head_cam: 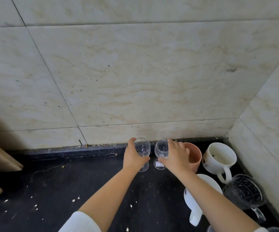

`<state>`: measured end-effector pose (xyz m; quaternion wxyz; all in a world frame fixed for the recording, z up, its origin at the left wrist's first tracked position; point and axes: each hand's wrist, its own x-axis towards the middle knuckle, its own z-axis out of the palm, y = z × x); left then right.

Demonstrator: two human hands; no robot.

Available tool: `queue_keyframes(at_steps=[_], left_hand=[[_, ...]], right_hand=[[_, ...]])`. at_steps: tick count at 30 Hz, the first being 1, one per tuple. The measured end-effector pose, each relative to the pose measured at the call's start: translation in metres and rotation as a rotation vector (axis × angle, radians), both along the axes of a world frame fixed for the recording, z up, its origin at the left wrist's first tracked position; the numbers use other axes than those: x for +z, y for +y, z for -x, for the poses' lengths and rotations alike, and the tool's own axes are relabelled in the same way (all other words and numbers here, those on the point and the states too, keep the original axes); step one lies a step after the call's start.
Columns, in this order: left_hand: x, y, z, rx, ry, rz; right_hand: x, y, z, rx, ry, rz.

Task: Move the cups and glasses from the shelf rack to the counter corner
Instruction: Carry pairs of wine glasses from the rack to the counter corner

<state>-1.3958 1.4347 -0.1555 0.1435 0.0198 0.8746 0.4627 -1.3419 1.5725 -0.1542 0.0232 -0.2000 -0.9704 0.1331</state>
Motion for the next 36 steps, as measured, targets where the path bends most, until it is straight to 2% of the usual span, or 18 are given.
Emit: queue_keyframes(at_steps=[5, 9, 16, 19, 22, 30, 32, 36], left_hand=[[0.014, -0.018, -0.002, -0.151, -0.008, 0.133], [0.037, -0.054, -0.008, -0.206, 0.049, 0.354], [0.095, -0.156, -0.043, -0.055, 0.151, 0.687], [0.111, -0.202, -0.070, -0.020, 0.228, 0.982], [0.129, -0.264, -0.115, 0.068, 0.184, 1.186], [0.171, -0.453, -0.283, 0.458, 0.030, 1.182], [0.182, -0.506, -0.352, 0.559, -0.051, 1.167], [0.201, -0.592, -0.475, 0.745, -0.055, 1.151]], right_hand=[[0.015, -0.004, -0.006, 0.057, -0.100, -0.053], [0.036, -0.025, -0.013, 0.081, 0.016, -0.123], [0.079, -0.106, -0.021, 0.288, 0.108, -0.171], [0.098, -0.153, -0.026, 0.477, 0.149, -0.178], [0.128, -0.218, -0.039, 0.648, 0.213, -0.177], [0.169, -0.434, -0.142, 1.022, 0.256, -0.188], [0.175, -0.500, -0.195, 1.131, 0.262, -0.188], [0.191, -0.606, -0.299, 1.289, 0.316, -0.176]])
